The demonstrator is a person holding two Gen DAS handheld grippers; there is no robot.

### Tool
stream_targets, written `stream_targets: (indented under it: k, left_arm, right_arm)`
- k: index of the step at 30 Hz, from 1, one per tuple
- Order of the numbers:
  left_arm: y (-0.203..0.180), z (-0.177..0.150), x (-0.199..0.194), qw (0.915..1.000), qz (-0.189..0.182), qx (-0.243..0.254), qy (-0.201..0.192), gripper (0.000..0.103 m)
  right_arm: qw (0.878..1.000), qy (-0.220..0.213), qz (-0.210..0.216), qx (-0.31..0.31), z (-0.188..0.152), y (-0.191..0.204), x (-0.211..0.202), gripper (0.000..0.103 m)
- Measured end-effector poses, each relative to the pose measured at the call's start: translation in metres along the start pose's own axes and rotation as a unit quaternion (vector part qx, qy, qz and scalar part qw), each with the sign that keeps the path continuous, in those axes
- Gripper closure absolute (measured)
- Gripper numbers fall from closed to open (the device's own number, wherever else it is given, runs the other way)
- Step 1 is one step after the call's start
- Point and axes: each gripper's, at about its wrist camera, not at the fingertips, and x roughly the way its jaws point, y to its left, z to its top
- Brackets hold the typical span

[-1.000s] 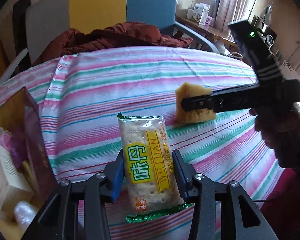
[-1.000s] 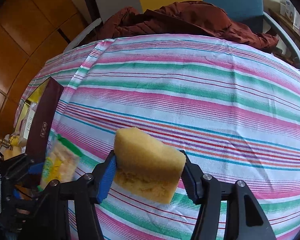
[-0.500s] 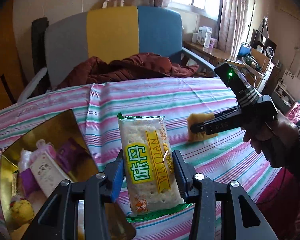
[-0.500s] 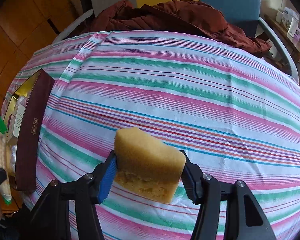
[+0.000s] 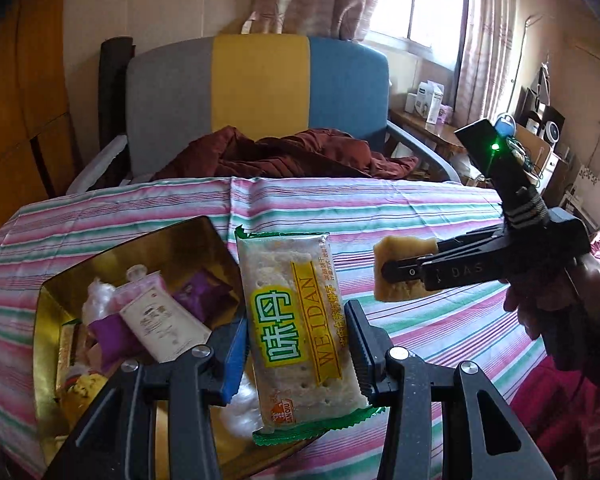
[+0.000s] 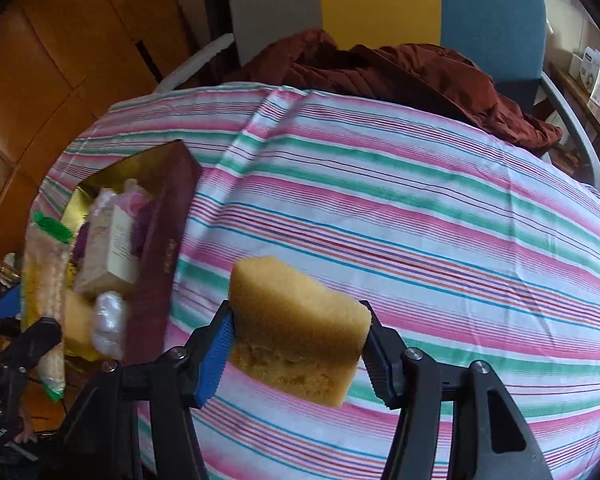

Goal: Organize objects
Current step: 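Carry the cracker packet and yellow sponge toward the gold tray, then lower the cracker packet and sponge into the gold tray and release both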

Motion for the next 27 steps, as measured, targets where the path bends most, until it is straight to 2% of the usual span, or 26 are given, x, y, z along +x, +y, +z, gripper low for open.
stream_targets:
  k: [9, 16, 22, 27]
  left_arm:
    - [0.027, -0.012, -0.016, 0.9997, 0.002, -0.023, -0.011, 0.057]
    - [0.064, -0.017, -0.033, 0.997, -0.005, -0.073, -0.023, 0.057]
    - [0.131, -0.024, -0.066, 0.9871, 0.028, -0.15, -0.049, 0.057]
    - [0.189, -0.048, -0.093, 0.9738, 0.065, -0.21, -0.058, 0.057]
  right_arm:
    - [0.998, -0.035, 0.048, 0.026, -0.018, 0.048, -0.013, 0.043]
    - [0.995, -0.056, 0.075, 0.023, -0.032, 0.081, -0.025, 0.043]
    - [0.994, -0.058, 0.097, -0.008, -0.043, 0.119, -0.023, 0.043]
    - [0.994, -0.052, 0.085, -0.048, -0.045, 0.148, -0.012, 0.043]
